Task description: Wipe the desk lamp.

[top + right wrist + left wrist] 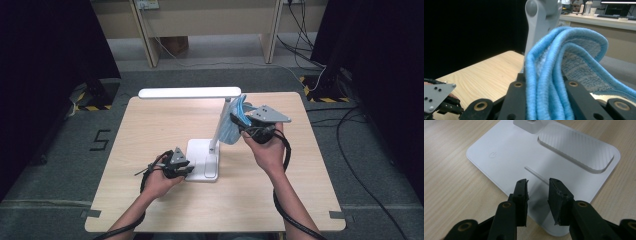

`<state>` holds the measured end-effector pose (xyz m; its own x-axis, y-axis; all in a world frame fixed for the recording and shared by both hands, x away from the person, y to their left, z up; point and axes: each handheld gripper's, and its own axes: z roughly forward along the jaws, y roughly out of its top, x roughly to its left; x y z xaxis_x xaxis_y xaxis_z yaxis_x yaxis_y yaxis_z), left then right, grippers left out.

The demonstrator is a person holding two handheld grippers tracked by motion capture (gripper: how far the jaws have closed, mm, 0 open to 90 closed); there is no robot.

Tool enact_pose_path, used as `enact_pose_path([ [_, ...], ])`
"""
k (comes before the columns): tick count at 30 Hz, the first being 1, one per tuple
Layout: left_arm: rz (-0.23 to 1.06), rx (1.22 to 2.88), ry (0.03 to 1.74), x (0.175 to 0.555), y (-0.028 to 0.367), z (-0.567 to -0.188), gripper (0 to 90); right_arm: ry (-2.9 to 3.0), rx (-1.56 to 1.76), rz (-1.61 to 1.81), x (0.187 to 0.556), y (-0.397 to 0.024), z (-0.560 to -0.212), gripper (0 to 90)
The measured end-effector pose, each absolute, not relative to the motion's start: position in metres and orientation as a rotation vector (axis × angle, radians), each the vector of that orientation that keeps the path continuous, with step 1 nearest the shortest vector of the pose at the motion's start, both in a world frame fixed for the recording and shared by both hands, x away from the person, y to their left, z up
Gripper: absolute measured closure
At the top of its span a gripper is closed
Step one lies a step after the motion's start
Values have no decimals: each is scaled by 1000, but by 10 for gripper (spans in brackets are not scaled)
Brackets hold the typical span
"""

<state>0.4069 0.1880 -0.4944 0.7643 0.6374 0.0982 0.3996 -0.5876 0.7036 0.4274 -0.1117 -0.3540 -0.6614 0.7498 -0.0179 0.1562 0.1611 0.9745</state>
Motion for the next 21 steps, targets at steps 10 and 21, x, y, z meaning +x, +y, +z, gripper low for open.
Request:
enact_pose_path([
  [10,449,2270,769,407,188,-494,674,1949,879,1520,428,-108,-364,799],
  [21,451,2271,768,407,188,-494,675,1958,900,1519,429,-106,-373,799],
])
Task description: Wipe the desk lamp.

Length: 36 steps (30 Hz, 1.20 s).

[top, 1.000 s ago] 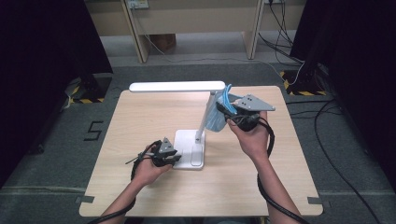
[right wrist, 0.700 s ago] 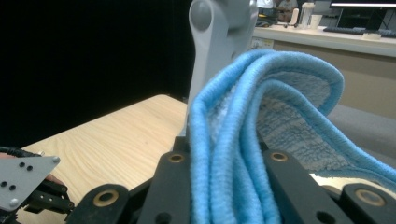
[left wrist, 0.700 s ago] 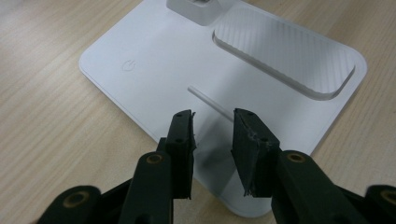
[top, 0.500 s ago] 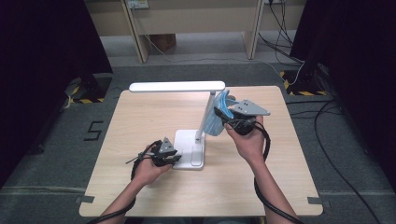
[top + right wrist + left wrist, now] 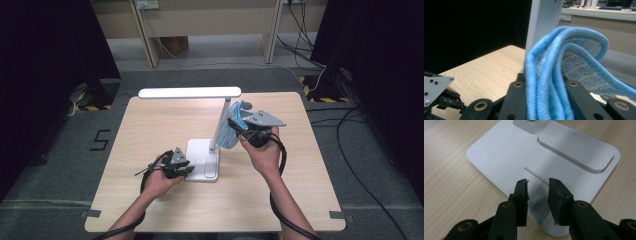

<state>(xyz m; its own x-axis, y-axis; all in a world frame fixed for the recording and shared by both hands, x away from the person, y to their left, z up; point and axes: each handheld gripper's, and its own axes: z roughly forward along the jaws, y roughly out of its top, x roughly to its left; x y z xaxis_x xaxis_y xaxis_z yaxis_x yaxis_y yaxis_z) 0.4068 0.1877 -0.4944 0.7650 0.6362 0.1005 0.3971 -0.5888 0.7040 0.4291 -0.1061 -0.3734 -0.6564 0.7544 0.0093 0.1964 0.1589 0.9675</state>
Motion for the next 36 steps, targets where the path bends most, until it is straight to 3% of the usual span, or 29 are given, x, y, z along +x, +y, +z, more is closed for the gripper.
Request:
enact_pose_path([
  [36,454,2260,772,407,188,-495,677,2006,944,1494,435,-95,-399,800],
])
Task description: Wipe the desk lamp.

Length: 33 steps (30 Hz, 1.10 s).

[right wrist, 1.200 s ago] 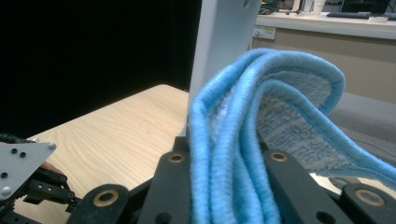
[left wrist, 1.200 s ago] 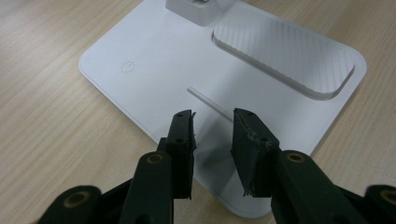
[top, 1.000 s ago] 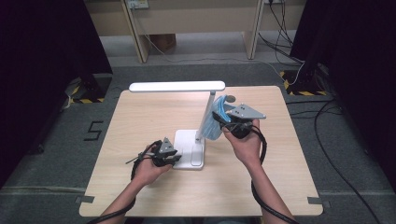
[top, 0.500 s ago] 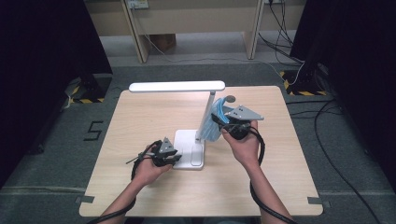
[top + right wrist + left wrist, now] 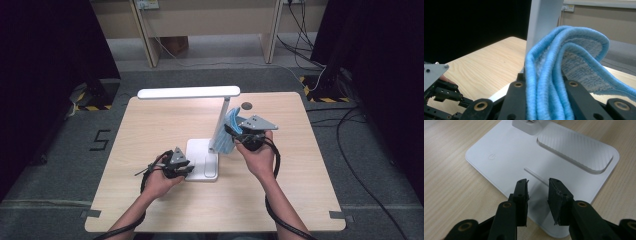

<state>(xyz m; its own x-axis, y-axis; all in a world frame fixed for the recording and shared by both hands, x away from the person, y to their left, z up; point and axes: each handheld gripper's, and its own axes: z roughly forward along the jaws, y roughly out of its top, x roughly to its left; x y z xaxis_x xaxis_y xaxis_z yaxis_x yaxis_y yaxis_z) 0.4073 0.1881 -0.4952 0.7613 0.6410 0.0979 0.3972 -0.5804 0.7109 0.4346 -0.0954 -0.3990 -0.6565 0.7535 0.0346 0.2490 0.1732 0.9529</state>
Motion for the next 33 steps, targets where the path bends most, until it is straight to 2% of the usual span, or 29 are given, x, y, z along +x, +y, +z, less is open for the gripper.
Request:
enact_pose_path([
  [33,456,2251,774,407,188,-496,683,2061,994,1456,440,-88,-424,800],
])
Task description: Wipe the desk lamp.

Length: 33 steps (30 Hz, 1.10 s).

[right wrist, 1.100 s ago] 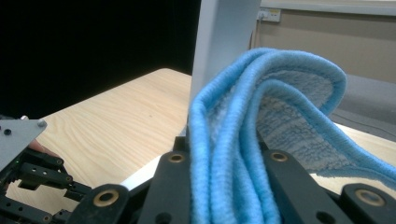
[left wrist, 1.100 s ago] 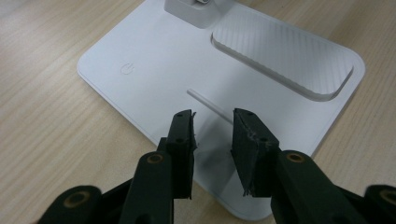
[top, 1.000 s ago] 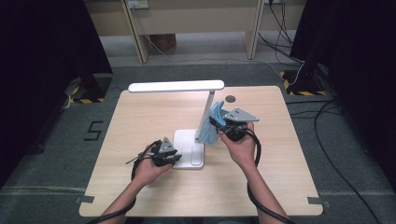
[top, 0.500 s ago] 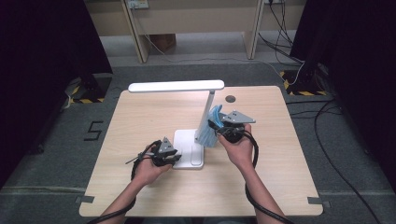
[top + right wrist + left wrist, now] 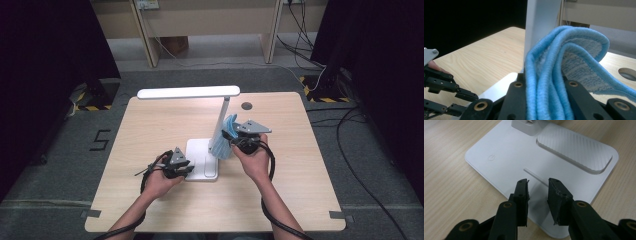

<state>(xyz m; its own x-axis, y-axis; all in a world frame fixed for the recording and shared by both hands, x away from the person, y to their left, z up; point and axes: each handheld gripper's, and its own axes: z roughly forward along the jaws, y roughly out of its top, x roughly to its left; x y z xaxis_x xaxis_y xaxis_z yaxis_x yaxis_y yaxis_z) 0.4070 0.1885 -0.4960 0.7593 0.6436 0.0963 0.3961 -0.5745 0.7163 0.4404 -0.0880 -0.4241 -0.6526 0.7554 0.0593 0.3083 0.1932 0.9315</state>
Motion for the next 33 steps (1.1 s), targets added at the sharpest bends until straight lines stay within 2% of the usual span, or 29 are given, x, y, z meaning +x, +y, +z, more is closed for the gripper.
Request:
enact_pose_path([
  [33,460,2238,774,406,189,-497,690,2094,1098,1450,451,-80,-458,800],
])
